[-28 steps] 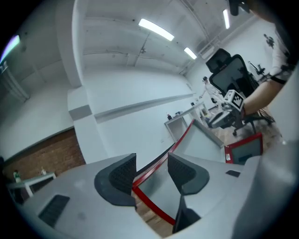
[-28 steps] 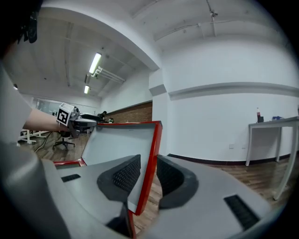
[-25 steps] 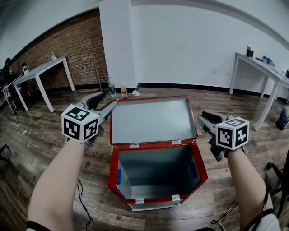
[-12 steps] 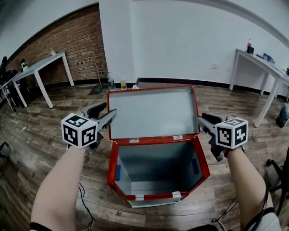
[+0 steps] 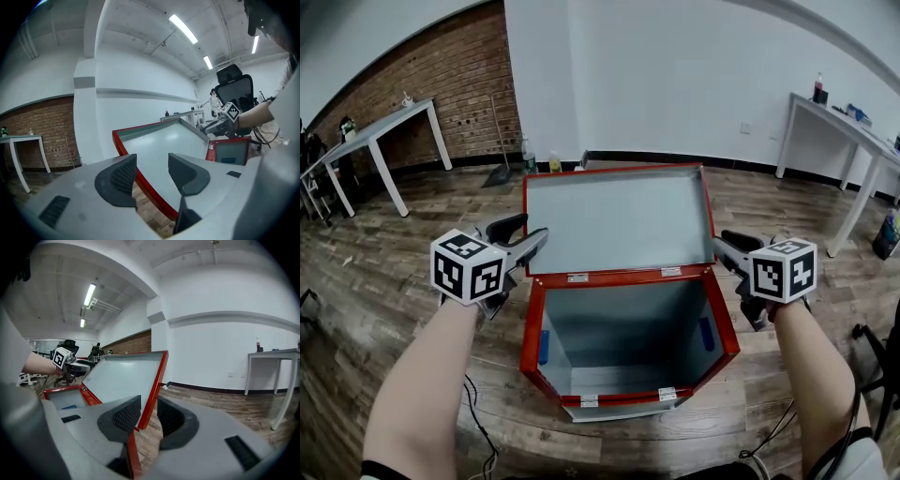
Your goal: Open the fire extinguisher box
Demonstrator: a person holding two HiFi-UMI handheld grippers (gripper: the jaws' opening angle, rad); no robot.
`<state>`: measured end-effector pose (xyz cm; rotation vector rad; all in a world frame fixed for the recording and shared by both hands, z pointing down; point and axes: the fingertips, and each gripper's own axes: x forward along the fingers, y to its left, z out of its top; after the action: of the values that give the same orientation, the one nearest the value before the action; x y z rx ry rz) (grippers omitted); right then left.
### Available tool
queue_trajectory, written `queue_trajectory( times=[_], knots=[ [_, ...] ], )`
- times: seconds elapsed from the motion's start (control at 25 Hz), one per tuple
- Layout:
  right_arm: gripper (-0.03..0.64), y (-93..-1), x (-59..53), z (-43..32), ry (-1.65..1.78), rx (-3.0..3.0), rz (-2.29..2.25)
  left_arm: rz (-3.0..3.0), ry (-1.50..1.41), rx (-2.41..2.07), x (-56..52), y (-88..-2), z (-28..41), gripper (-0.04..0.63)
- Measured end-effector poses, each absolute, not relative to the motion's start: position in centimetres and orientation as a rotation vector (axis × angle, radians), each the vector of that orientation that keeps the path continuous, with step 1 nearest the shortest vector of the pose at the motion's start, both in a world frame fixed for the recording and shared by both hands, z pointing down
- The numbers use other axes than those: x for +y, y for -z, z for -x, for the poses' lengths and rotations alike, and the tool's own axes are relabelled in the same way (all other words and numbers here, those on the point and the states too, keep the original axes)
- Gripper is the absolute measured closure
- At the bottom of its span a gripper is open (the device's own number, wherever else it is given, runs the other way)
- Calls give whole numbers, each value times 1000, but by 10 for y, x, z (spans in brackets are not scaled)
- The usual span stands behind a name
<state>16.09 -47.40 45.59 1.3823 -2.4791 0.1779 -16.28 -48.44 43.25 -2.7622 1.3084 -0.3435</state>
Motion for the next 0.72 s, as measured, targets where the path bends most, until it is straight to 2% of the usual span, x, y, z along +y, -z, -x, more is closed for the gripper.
queue_trajectory(
  times=[0.48,0.72],
  knots=[
    [505,-455,-474,-164,-197,-2479,-1404,2786,347,1307,-483,-439,166,388],
    [505,-427,-441,-140,-82,-2622,-1327,2818,107,1234,-444,-403,143,388]
  ],
)
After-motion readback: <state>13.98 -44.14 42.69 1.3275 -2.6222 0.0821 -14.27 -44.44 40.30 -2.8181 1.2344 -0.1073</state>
